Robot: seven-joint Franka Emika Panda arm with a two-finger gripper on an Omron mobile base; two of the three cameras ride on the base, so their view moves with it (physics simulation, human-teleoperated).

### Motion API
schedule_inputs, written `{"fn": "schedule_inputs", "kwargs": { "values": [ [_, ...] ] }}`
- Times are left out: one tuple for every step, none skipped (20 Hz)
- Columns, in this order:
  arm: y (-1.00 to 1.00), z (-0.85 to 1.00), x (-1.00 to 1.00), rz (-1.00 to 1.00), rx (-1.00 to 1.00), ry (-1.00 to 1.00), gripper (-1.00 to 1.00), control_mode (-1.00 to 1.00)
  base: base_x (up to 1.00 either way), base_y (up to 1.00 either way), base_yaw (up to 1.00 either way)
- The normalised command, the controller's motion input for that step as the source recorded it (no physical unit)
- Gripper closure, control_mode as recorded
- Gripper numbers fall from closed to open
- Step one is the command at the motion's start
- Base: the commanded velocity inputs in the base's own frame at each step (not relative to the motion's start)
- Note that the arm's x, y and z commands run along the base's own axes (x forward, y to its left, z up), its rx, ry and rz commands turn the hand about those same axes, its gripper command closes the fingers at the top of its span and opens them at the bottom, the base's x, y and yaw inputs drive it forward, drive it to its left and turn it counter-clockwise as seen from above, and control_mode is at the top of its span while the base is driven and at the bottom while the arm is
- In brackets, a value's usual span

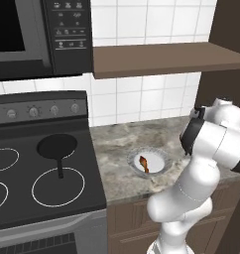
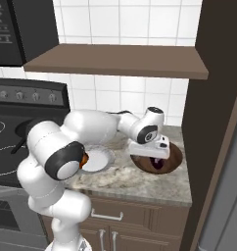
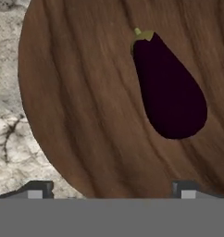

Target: Place the chicken drumstick on the plate and place the eggplant on the same plate.

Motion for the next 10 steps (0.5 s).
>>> {"fn": "schedule_inputs", "kwargs": {
  "values": [
    [-0.41, 0.0, 0.41, 0.05, 0.07, 0.0, -1.0, -1.0, 0.0, 0.0, 0.0],
    [-0.36, 0.0, 0.44, 0.07, 0.05, 0.0, -1.0, -1.0, 0.0, 0.0, 0.0],
    [-0.29, 0.0, 0.37, 0.07, 0.03, 0.0, -1.0, -1.0, 0.0, 0.0, 0.0],
    [-0.15, -0.12, 0.42, 0.05, 0.0, 0.0, -1.0, -1.0, 0.0, 0.0, 0.0],
    [-0.19, -0.1, 0.37, 0.06, 0.0, 0.0, -1.0, -1.0, 0.0, 0.0, 0.0],
    [-0.19, -0.11, 0.34, 0.06, 0.0, 0.0, -1.0, -1.0, 0.0, 0.0, 0.0],
    [-0.19, -0.15, 0.32, 0.06, 0.0, 0.0, -1.0, -1.0, 0.0, 0.0, 0.0],
    [-0.19, -0.15, 0.29, 0.06, 0.0, 0.0, -1.0, -1.0, 0.0, 0.0, 0.0],
    [-0.19, -0.18, 0.26, 0.06, 0.0, 0.0, -1.0, -1.0, 0.0, 0.0, 0.0],
    [-0.12, -0.24, 0.24, 0.05, 0.0, 0.0, -1.0, -1.0, 0.0, 0.0, 0.0]
  ]
}}
